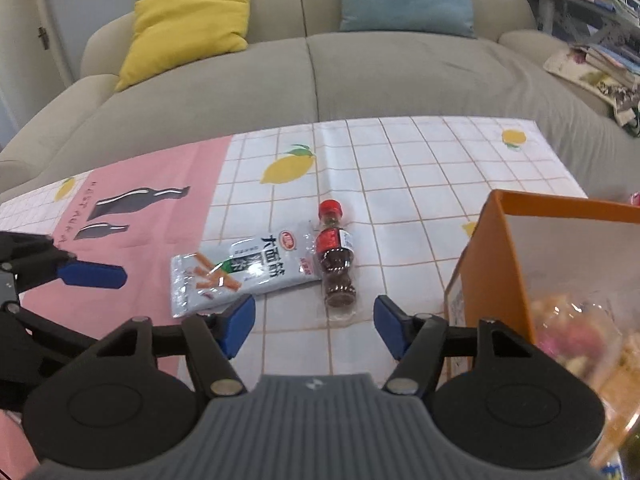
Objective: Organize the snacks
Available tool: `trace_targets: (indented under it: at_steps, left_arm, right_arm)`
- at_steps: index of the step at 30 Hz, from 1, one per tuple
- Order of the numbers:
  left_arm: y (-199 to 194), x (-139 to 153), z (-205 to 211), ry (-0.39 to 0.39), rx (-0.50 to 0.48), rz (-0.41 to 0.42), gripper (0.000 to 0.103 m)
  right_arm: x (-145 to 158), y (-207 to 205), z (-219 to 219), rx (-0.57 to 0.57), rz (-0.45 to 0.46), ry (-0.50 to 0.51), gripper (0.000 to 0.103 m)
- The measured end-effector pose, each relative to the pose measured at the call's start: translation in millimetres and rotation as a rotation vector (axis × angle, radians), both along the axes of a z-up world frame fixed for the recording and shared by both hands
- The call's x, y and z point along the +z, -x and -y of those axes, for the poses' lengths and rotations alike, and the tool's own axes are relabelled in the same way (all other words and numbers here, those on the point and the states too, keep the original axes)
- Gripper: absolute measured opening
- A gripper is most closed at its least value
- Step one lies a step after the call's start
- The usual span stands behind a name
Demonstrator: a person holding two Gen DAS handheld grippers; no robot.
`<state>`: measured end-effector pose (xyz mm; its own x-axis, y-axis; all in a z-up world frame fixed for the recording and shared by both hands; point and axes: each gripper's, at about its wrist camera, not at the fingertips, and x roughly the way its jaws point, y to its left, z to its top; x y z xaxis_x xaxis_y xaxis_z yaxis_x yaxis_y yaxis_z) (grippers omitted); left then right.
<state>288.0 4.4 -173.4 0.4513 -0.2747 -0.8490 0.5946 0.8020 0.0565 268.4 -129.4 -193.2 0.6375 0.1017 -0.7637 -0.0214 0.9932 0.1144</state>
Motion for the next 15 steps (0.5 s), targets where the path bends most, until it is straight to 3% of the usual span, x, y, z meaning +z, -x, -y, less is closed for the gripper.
trace_targets:
  at_steps: [8, 15]
  left_arm:
    - [-38, -28, 15, -0.073, -0.115, -0.001, 0.087]
    - [-52, -38, 21, -0.101, -0.167, 0.007, 0.092]
  right_arm:
    - [-26, -26, 8, -0.046, -0.052, -0.020, 0.064]
    - [-40, -36, 10, -0.038, -0.064, -0.016, 0.053]
